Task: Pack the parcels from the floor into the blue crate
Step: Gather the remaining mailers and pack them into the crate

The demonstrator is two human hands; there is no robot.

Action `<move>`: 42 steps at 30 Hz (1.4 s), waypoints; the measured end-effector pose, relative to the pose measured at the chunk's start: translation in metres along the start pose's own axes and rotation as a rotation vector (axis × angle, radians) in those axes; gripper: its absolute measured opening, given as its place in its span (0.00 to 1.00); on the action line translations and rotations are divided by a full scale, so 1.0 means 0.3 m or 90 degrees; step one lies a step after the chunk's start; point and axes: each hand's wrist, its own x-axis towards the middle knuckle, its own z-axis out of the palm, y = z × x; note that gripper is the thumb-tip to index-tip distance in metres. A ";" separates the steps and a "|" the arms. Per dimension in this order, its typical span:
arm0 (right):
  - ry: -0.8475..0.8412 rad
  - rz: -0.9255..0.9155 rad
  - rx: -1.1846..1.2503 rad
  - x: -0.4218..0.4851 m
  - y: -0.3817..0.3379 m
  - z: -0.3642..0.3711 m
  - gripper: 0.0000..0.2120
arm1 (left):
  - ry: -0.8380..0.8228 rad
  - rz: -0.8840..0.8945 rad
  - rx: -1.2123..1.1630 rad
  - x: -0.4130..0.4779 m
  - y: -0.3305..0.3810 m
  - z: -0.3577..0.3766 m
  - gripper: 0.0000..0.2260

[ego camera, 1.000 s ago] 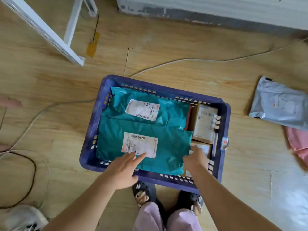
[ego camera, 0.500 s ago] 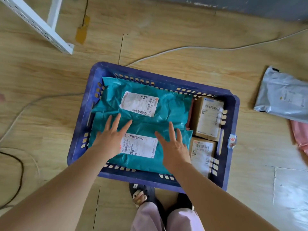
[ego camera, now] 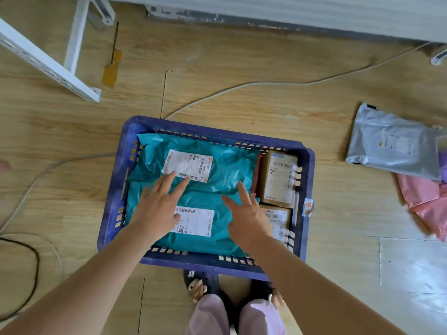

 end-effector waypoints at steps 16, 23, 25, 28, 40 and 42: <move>0.274 0.013 0.185 -0.576 0.071 -0.634 0.28 | 0.219 0.183 -0.086 -0.345 0.423 -0.760 0.28; 0.368 0.074 0.233 -0.839 0.226 -0.800 0.26 | 0.279 0.248 -0.056 -0.487 0.660 -0.996 0.28; 0.396 0.099 0.249 -0.912 0.282 -0.816 0.25 | 0.283 0.278 -0.051 -0.530 0.751 -1.044 0.27; 0.430 0.128 0.290 -0.997 0.378 -0.814 0.25 | 0.240 0.318 -0.052 -0.563 0.894 -1.068 0.27; 0.491 0.211 0.370 -1.271 0.977 -0.799 0.25 | 0.199 0.374 -0.051 -0.588 1.581 -1.023 0.25; 0.494 0.220 0.371 -1.315 1.100 -0.802 0.25 | 0.200 0.364 -0.055 -0.584 1.706 -1.007 0.25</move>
